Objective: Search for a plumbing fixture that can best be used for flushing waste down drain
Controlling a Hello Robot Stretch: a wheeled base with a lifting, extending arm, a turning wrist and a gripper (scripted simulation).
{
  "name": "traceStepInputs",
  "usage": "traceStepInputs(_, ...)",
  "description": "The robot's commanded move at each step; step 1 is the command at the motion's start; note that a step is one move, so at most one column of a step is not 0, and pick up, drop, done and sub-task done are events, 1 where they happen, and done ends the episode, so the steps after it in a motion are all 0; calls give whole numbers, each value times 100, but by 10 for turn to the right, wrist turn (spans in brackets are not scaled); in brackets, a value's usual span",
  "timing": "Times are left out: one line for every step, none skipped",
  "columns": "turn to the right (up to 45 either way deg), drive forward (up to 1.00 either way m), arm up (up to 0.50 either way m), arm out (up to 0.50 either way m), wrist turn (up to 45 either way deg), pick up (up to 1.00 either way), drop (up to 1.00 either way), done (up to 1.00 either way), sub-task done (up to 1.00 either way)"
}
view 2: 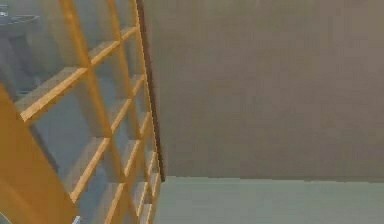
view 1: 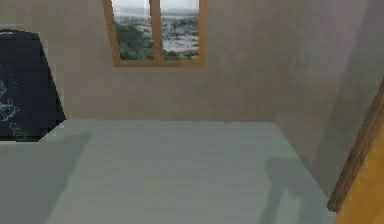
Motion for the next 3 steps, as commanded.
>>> traceStepInputs(0, 60, 0, 0, 0, 0, 0, 0, 0)
traceStepInputs(450, 0, 0, 0, 0, 0, 0, 0, 0)
traceStepInputs(390, 0, 0, 0, 0, 0, 0, 0, 0)
